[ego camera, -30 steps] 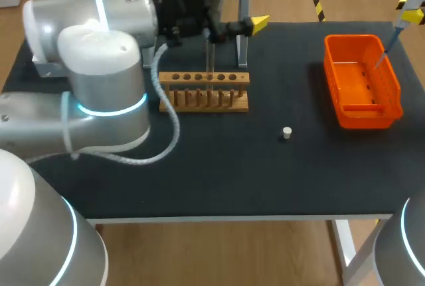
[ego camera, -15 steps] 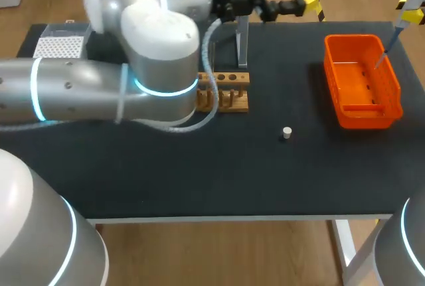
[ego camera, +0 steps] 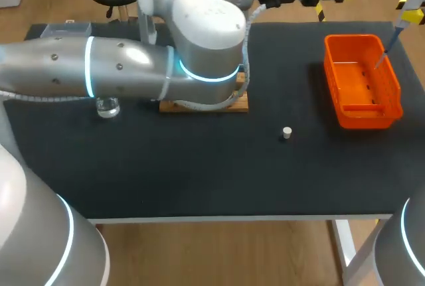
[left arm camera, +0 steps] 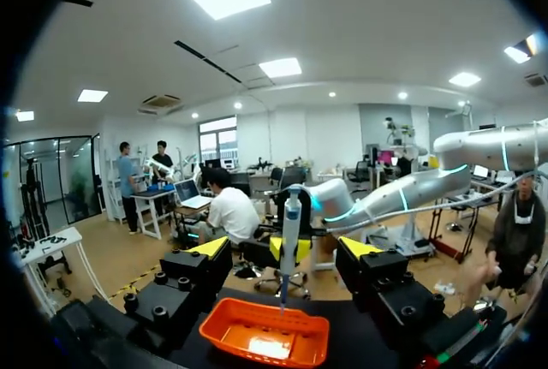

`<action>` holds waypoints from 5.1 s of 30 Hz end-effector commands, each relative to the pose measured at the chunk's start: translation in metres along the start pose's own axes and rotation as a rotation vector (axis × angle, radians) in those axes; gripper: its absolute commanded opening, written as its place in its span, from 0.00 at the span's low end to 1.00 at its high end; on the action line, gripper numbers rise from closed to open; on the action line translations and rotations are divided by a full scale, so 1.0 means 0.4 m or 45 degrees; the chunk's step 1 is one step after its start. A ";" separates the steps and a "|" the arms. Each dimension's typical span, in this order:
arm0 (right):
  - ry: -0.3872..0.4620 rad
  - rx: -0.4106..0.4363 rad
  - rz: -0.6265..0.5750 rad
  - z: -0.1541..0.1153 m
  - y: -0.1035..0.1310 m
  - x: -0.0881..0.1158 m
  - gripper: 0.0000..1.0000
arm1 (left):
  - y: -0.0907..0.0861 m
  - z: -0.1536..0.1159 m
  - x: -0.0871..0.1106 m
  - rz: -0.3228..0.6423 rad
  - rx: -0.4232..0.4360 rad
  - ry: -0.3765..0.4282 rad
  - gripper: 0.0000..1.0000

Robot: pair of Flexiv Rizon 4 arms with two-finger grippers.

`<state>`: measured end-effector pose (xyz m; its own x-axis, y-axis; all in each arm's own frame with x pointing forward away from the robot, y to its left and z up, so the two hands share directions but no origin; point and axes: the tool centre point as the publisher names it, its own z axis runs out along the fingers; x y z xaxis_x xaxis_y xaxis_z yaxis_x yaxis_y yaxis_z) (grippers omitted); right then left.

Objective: Invert the test tube, pick up the pipette, mount the tip to pipette, aspirate from beaker and dispense into the tube, eject the tip, return the pipette, and cap with the stopper.

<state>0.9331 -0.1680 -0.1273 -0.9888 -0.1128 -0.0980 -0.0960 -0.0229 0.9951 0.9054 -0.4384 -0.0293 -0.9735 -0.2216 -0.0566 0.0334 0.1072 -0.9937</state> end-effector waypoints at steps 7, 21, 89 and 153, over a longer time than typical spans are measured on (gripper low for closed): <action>0.004 0.001 -0.001 -0.003 0.000 -0.002 0.00 | 0.007 0.065 0.003 0.000 0.019 -0.012 0.00; 0.004 0.001 -0.001 -0.003 0.000 -0.002 0.00 | 0.005 0.089 0.002 0.004 0.040 -0.003 0.00; 0.004 0.001 -0.001 -0.003 0.000 -0.002 0.00 | -0.017 0.383 0.026 0.073 0.190 0.192 0.00; 0.004 0.001 -0.001 -0.003 0.000 -0.002 0.00 | 0.073 0.395 0.038 0.033 0.135 0.244 0.00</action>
<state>0.9313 -0.1693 -0.1364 -0.9890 -0.1097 -0.0990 -0.0969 -0.0237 0.9950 0.9296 -0.5879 -0.0612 -0.9973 -0.0179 -0.0708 0.0690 0.0895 -0.9936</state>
